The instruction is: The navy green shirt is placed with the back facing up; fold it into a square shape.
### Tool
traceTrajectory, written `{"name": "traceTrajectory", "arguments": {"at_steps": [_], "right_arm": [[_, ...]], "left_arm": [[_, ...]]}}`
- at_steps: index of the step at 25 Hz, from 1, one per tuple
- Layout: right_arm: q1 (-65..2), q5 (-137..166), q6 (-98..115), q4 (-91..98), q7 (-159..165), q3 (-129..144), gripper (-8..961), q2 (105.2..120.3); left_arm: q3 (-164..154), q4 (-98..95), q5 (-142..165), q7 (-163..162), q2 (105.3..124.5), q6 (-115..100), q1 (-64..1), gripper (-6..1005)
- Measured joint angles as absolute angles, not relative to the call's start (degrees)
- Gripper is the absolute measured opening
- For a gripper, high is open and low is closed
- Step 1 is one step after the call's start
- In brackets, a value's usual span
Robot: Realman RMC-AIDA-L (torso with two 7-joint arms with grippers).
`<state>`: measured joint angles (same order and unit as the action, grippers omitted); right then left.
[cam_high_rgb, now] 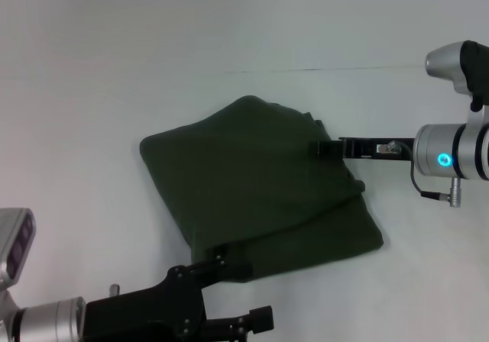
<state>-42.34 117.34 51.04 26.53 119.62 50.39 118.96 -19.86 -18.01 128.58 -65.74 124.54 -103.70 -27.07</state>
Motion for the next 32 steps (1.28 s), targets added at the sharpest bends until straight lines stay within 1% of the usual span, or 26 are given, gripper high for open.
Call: {"name": "traceTrajectory", "arguments": {"at_steps": [8,18,24,29,32], "right_arm": [[-42.43,117.42,50.73,26.28,119.53,50.47,592,119.21],[-42.80,117.42,51.12,25.84,119.53,51.83,399,119.27],[-42.57,117.10,51.42,26.18,119.53,51.67,177,119.25],[-42.42,117.07,51.41,26.33,119.52,51.57,21,119.21],[-42.35,116.76,51.99,26.53,118.79,51.04,21,119.17]], "left_arm": [[-19.87,-17.84,128.58,-65.74,124.54,-103.71,-27.07,900],[-19.86,-17.84,128.58,-65.74,124.45,-103.71,-27.07,900],[-19.86,-17.84,128.58,-65.74,124.45,-103.71,-26.98,901],[-19.86,-17.84,128.58,-65.74,124.45,-103.71,-26.98,901],[-19.86,-17.86,128.58,-66.01,124.45,-103.71,-26.98,901]]}}
